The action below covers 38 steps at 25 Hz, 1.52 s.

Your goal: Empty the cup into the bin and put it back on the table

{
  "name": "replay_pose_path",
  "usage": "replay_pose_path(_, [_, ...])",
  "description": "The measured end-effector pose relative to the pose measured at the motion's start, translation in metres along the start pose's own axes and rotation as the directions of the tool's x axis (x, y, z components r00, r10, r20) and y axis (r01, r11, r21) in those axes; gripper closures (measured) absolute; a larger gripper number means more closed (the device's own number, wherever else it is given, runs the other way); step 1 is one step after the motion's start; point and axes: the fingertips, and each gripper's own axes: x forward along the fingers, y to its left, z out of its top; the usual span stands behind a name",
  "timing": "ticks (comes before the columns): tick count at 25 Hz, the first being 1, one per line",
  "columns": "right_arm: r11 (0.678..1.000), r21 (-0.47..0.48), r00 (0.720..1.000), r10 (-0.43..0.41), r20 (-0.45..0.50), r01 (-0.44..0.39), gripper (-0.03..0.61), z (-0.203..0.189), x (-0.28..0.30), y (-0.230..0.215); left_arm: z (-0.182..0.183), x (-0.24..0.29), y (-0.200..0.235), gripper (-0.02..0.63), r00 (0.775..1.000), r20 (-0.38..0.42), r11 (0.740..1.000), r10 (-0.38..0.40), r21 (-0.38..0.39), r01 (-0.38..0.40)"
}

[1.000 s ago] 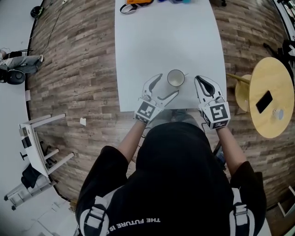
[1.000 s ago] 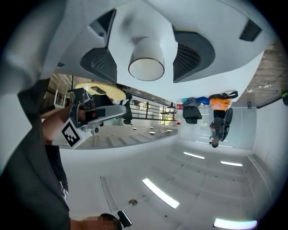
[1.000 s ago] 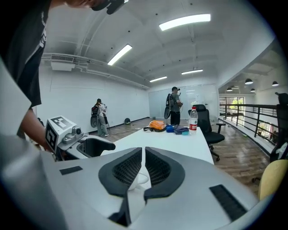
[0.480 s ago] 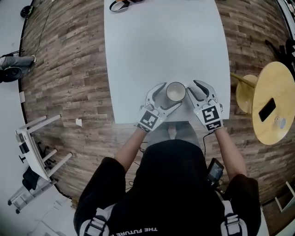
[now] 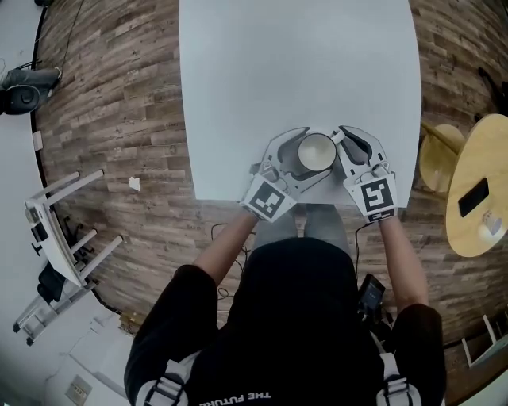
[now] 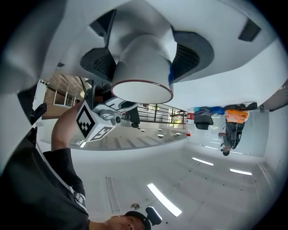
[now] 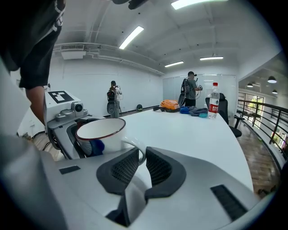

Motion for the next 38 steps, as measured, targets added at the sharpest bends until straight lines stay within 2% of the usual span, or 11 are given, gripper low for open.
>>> replay_pose_path(3, [1.000,0.027,1.000,-0.002,0.017,0.002,0.519,0.001,-0.001,0.001,0.005,0.000,0.001,0.227,1.000,-0.002,1.000,0.002,-0.004,-0.002])
replay_pose_path(8, [0.989,0.146,1.000,-0.008,0.026,0.004,0.531,-0.007,0.001,0.001,0.001,0.001,0.002,0.227,1.000,0.006,1.000,-0.005,0.013,0.005])
replay_pose_path(12, [0.958,0.287,1.000,-0.005,0.007,0.003,0.532,-0.014,-0.007,0.002,-0.001,0.001,-0.007,0.227,0.999,-0.010,0.999,-0.034,0.022,0.035])
replay_pose_path(14, [0.950,0.312,1.000,-0.009,-0.001,0.009,0.532,-0.015,-0.010,0.002,-0.006,0.004,-0.011,0.227,0.998,-0.031,0.998,-0.059,0.009,0.059])
replay_pose_path(20, [0.962,0.272,1.000,-0.016,-0.010,0.019,0.532,-0.015,-0.015,0.003,-0.007,0.005,-0.016,0.227,0.996,-0.032,0.996,-0.088,0.013,0.089])
replay_pose_path(23, [0.972,0.233,1.000,-0.018,-0.004,0.018,0.532,-0.008,-0.020,0.008,0.005,0.000,-0.018,0.227,0.995,0.031,0.995,-0.094,0.017,0.094])
replay_pose_path(25, [0.983,0.186,1.000,-0.009,0.008,0.008,0.532,0.006,-0.026,0.016,0.020,-0.011,-0.020,0.227,0.992,0.077,0.995,-0.099,-0.018,0.101])
replay_pose_path(29, [0.993,0.099,0.993,0.054,0.104,-0.064,0.532,0.063,-0.042,0.033,0.071,-0.045,-0.017,0.227,0.989,0.129,0.998,-0.065,-0.007,0.066])
replay_pose_path(31, [0.996,0.005,0.982,0.092,0.164,-0.094,0.531,0.102,-0.048,0.046,0.103,-0.068,-0.011,0.227,0.983,0.182,0.999,-0.035,0.001,0.035])
replay_pose_path(34, [0.982,-0.159,0.952,0.147,0.267,-0.107,0.527,0.161,-0.057,0.074,0.138,-0.108,-0.007,0.227,0.975,0.222,1.000,0.020,-0.006,-0.020])
replay_pose_path(38, [0.960,-0.197,0.910,0.254,0.328,-0.197,0.528,0.221,-0.038,0.112,0.166,-0.167,0.021,0.227,0.956,0.258,0.989,0.142,-0.076,-0.127])
